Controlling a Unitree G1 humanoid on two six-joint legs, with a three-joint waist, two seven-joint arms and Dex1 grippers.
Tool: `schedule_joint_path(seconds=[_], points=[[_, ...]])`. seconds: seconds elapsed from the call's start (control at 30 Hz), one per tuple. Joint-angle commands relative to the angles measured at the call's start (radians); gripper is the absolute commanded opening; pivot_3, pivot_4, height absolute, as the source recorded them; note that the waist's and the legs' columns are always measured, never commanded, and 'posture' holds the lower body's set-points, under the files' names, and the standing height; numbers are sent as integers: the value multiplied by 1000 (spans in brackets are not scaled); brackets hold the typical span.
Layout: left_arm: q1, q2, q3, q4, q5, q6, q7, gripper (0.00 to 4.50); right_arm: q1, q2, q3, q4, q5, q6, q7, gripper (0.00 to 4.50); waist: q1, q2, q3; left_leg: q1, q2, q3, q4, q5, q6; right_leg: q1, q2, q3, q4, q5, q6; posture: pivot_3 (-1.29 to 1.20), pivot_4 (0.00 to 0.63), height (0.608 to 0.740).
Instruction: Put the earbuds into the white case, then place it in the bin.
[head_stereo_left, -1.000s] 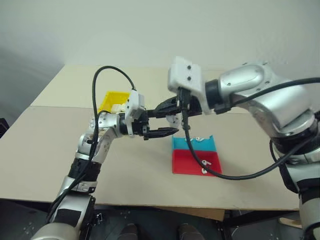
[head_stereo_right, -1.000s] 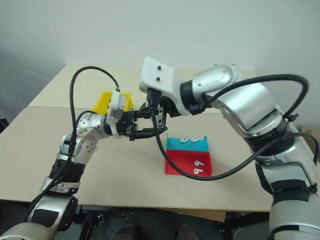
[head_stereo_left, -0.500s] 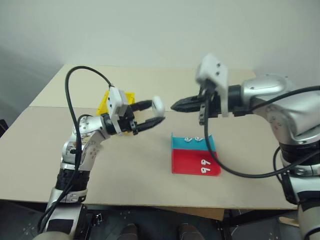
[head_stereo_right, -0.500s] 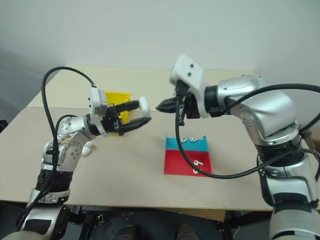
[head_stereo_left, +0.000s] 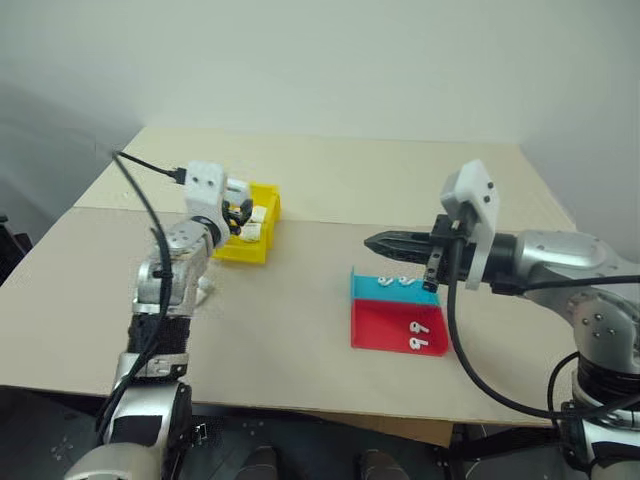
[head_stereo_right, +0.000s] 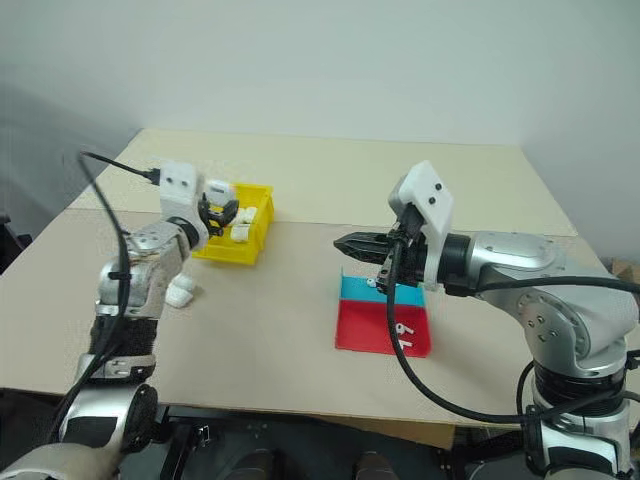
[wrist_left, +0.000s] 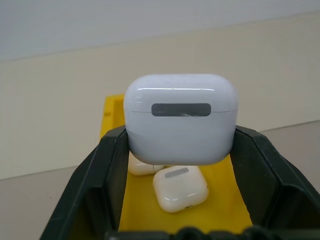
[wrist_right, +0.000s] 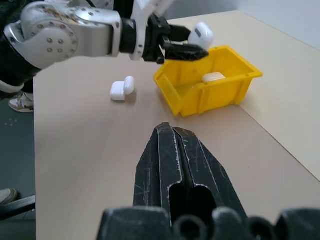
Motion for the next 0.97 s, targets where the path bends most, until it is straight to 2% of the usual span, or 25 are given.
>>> schedule_joint_path(seconds=[0.03, 0.07, 0.2, 0.3, 0.4, 0.57, 0.7, 0.87, 0.97], points=[[-75, -11, -18, 94, 40, -66, 23, 4108, -2, -11, -31, -19, 28, -2, -25, 0, -1, 0, 0, -1, 0, 0, 0, 0, 0, -1, 0, 0, 0, 0, 0, 0, 150, 740], [-82, -13, -20, 114, 50, -83, 34, 4414, 1, -13, -32, -21, 33, -2, -29, 0, -1, 0, 0, -1, 0, 0, 0, 0, 0, -1, 0, 0, 0, 0, 0, 0, 150, 740], [-67, 0, 8, 89, 37, -193, 20, 4463, 14, -4, -67, -15, 83, 12, -60, 0, -6, 0, 0, -2, 0, 0, -1, 0, 0, -2, 0, 0, 0, 0, 0, 0, 150, 740], [-26, 30, 61, -22, -44, -224, -70, 4463, 56, 6, -101, -35, 89, -49, -76, 0, -7, 0, 0, -2, 0, 0, -1, 0, 0, -2, 0, 0, 0, 0, 0, 0, 150, 740], [37, 74, 111, -182, -164, -170, -199, 4463, 118, 40, -127, -57, 61, -128, -113, 0, -8, 0, 0, -2, 1, 0, -1, 0, 0, -2, 0, 0, 1, 0, 0, 0, 150, 740], [194, 202, 131, -438, -320, -87, -421, 4463, 262, -1, -88, -68, -64, -308, -31, 0, -6, 0, 0, -2, 0, 0, 0, 0, 0, -1, -1, 0, 0, 0, 0, 0, 150, 740], [388, 283, 206, -630, -432, -107, -551, 4463, 333, -43, -93, -38, -78, -388, 74, 0, -9, 0, 0, 0, 1, 1, 0, 0, -1, -1, 0, 0, 0, 0, 0, 0, 150, 740], [554, 461, 262, -750, -578, 8, -726, 4463, 399, -110, -107, -24, -92, -449, 177, 0, -12, 0, 0, 3, 2, 2, -1, 0, -1, 1, 1, 1, 1, 0, -1, 0, 150, 740], [636, 523, 306, -806, -660, 39, -799, 4463, 439, -148, -114, -18, -94, -474, 230, 0, -12, 0, 0, 6, 3, 3, -1, 0, -1, 4, 0, 1, 0, -1, -1, 0, 150, 740]])
